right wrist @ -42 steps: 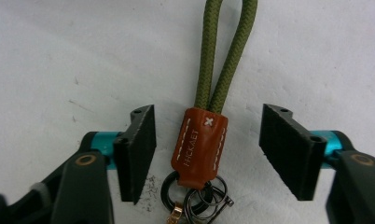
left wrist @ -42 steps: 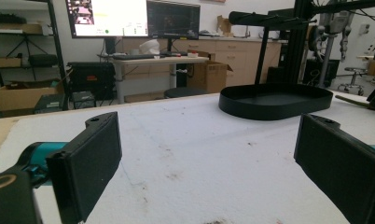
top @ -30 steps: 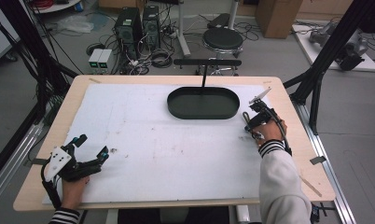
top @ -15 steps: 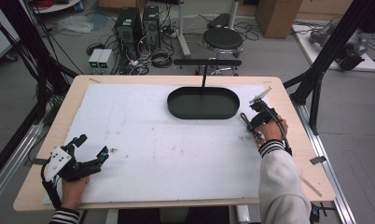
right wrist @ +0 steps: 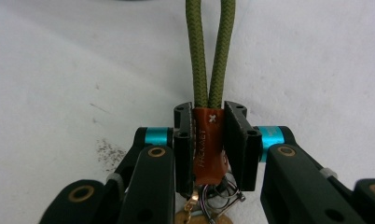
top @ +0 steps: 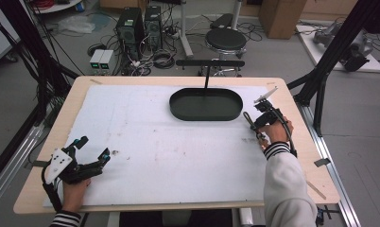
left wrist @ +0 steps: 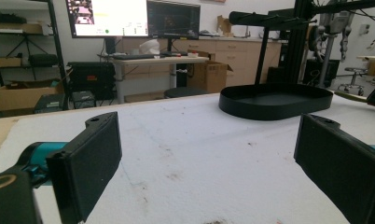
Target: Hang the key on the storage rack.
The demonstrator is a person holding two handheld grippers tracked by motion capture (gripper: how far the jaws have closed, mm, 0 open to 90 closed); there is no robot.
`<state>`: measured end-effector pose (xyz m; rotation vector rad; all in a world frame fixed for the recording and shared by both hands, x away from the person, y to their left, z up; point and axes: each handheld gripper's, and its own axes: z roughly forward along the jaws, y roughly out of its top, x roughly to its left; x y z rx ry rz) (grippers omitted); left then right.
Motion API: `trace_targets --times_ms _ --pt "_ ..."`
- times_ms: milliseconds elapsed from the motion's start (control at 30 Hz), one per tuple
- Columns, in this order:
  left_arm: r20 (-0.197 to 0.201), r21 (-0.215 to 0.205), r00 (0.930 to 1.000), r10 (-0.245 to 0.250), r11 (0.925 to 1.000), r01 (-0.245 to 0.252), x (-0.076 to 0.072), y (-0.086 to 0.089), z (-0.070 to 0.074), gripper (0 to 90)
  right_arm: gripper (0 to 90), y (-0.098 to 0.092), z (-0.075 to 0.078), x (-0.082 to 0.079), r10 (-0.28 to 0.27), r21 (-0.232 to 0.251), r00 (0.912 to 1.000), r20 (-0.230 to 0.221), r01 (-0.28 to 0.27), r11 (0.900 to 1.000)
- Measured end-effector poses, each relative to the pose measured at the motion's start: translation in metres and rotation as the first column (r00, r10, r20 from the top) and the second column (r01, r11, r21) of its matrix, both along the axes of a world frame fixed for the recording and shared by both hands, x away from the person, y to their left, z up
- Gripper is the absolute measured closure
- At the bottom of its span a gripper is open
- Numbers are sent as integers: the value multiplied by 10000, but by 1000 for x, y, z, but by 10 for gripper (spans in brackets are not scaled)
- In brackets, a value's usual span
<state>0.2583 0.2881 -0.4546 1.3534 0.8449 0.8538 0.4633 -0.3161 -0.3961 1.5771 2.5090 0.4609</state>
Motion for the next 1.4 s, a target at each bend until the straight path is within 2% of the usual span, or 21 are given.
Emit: trace_targets --times_ms 100,133,167,267,300,333,433,533,700,867,900,933,967,1100,1167,1200,1233,1333,1367,1400 --pt "-2 14 10000 -5 10000 5 0 0 0 79 742 -3 7 -3 0 235 9992 393 -10 9997" --pt "-2 14 10000 -5 10000 5 0 0 0 79 742 -3 7 -3 0 235 9992 393 -10 9997" --pt "-2 17 10000 -4 10000 4 0 0 0 78 742 -6 13 -6 -76 381 9976 694 50 9993" --pt "2 19 10000 -8 10000 8 0 0 0 79 742 -9 20 -9 -102 706 9924 1230 15 9975" --pt "3 25 10000 -4 10000 4 0 0 0 79 742 -9 20 -9 -102 706 9924 1230 15 9975" --pt "9 1 10000 -10 10000 10 0 0 0 79 742 -11 25 -11 -91 951 9862 1651 -67 9954" --pt "10 6 10000 -10 10000 10 0 0 0 79 742 -11 31 -13 -181 1241 9781 2073 -79 9922" --pt "12 8 10000 -9 10000 9 0 0 0 79 741 -9 36 -14 -42 1428 9636 2674 -353 9891" --pt "16 7 10000 -8 10000 8 0 0 0 79 742 -8 41 -16 -92 1523 9421 3352 -445 9873" --pt "22 2 10000 -12 10000 12 0 0 0 79 741 -8 49 -19 -261 1889 9120 4093 -567 9804" --pt "26 1 10000 -12 10000 12 0 0 0 79 741 -8 50 -20 -331 2012 9023 4298 -600 9777" --pt "26 1 10000 -12 10000 12 0 0 0 79 741 -8 50 -20 -331 2012 9023 4298 -600 9777" --pt "24 11 10000 -15 10000 15 0 0 0 79 741 -8 53 -22 -357 2105 8838 4664 -717 9750" --pt "31 -4 10000 -18 10000 18 0 0 0 79 741 -8 58 -24 -604 2490 8539 5169 -824 9650" --pt "30 -2 10000 -19 10000 19 0 0 0 79 740 -7 59 -25 -582 2573 8336 5492 -1024 9609" --pt "32 1 10000 -16 10000 16 0 0 0 79 740 -7 59 -25 -582 2573 8336 5492 -1024 9609" --pt "29 -11 10000 -19 10000 19 -1 0 0 79 741 -6 61 -26 -528 2550 8110 5826 -1207 9594" --pt "35 -17 10000 -20 10000 20 -1 0 0 79 741 -5 63 -27 -532 2597 7856 6164 -1391 9556" --pt "34 -17 10000 -19 10000 19 -1 0 0 79 740 -4 63 -27 -592 2671 7800 6230 -1409 9533" --pt "36 -18 10000 -20 10000 21 -1 0 0 79 740 -4 63 -27 -592 2671 7800 6230 -1409 9533"
